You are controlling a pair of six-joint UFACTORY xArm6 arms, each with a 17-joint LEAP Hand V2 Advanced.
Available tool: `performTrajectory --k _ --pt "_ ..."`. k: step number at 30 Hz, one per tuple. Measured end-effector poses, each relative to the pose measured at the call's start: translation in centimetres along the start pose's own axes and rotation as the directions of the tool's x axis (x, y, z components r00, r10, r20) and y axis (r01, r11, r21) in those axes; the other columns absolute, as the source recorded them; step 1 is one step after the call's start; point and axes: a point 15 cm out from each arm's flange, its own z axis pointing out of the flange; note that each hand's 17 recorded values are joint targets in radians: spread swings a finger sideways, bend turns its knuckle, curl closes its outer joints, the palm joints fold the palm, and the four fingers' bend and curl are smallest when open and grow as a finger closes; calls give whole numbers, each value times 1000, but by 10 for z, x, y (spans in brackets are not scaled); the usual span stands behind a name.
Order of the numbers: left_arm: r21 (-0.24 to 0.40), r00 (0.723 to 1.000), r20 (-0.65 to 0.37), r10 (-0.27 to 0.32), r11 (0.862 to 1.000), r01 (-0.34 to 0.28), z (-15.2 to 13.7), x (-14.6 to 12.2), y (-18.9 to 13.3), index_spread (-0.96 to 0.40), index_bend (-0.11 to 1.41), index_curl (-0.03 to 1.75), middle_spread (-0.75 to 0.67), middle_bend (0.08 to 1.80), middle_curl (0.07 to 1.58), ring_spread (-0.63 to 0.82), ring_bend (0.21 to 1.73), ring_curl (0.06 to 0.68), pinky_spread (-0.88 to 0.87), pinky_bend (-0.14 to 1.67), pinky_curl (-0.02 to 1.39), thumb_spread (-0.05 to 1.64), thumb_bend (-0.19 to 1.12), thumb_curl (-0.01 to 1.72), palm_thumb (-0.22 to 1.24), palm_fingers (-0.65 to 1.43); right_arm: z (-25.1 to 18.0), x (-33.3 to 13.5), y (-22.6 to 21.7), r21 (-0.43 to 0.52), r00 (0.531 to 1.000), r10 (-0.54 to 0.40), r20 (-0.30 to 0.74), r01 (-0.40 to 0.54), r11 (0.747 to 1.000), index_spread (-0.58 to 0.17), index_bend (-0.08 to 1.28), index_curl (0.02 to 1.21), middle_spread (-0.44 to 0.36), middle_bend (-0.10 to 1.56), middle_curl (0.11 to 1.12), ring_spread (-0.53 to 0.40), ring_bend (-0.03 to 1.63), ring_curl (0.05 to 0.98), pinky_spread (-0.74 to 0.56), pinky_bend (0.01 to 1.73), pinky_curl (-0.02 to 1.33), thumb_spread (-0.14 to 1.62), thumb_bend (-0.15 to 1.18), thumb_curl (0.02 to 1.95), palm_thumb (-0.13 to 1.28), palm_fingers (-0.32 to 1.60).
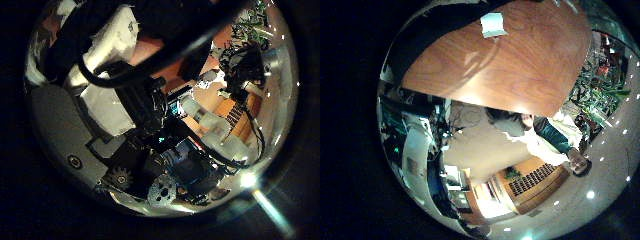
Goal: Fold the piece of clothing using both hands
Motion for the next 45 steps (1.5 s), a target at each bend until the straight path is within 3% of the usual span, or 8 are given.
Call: performTrajectory --k 5,9,13,15,18,23,28,45 --pt "-3 1000 -10 4 1000 -4 -6 1 -1 -686 708 1077 -513 1049 965 -400 1390 538 -591 1134 667 1404 -7 358 521 1114 -3 5 -22 86 998 53 -24 -51 995 -251 164 268 -25 314 396 21 549 286 279 457 270 1049 -7 284 320 196" --pt "-5 1000 -16 3 1000 -4 -10 0 -1 -692 700 1088 -515 1050 966 -401 1389 537 -589 1133 667 1403 -7 362 520 1117 5 -2 -30 90 997 63 -35 -60 994 -226 151 268 -78 359 415 -72 657 307 138 478 261 1067 7 309 437 363" --pt "-6 999 -31 11 1000 -11 -13 1 0 -698 693 1096 -516 1050 966 -402 1389 536 -590 1135 668 1403 -6 365 520 1118 8 -18 -42 110 996 60 -62 -53 993 -287 141 239 -170 420 466 -219 917 392 -205 853 350 1071 34 351 589 802" --pt "-3 999 -35 9 1000 -9 -16 -1 1 -700 690 1100 -516 1050 966 -402 1389 535 -590 1136 669 1403 -6 366 519 1119 4 -18 -46 124 996 64 -65 -56 991 -318 169 248 -202 468 499 -250 972 422 -269 935 386 1068 35 362 630 886" --pt "6 999 -38 8 1000 -8 -20 -4 2 -704 686 1106 -517 1050 966 -402 1389 535 -590 1135 669 1403 -6 367 519 1119 -2 -16 -51 150 995 74 -68 -63 987 -400 398 352 -255 666 616 -271 1050 497 -303 1050 474 1046 59 403 768 1177" --pt "10 999 -41 8 1000 -7 -25 -7 7 -709 680 1113 -517 1049 966 -401 1390 535 -590 1134 670 1405 -7 370 514 1121 -12 -12 -58 199 994 84 -73 -68 978 -439 707 525 -277 885 754 -274 1158 579 -290 1160 565 1040 67 448 896 1171" --pt "11 999 -43 7 1000 -6 -26 -10 8 -714 674 1120 -518 1048 966 -399 1391 534 -591 1132 671 1404 -7 372 508 1122 -32 -8 -59 220 993 90 -79 -70 973 -425 862 660 -271 1012 840 -273 1236 639 -273 1244 636 1062 44 479 944 1083" --pt "1 998 -60 24 1000 -24 -26 -16 14 -726 662 1134 -519 1048 967 -403 1388 533 -591 1129 672 1411 -6 383 510 1118 -76 1 -69 248 992 103 -76 -81 965 -400 931 899 -240 1141 943 -260 1343 738 -236 1319 775 1178 -9 521 974 969"
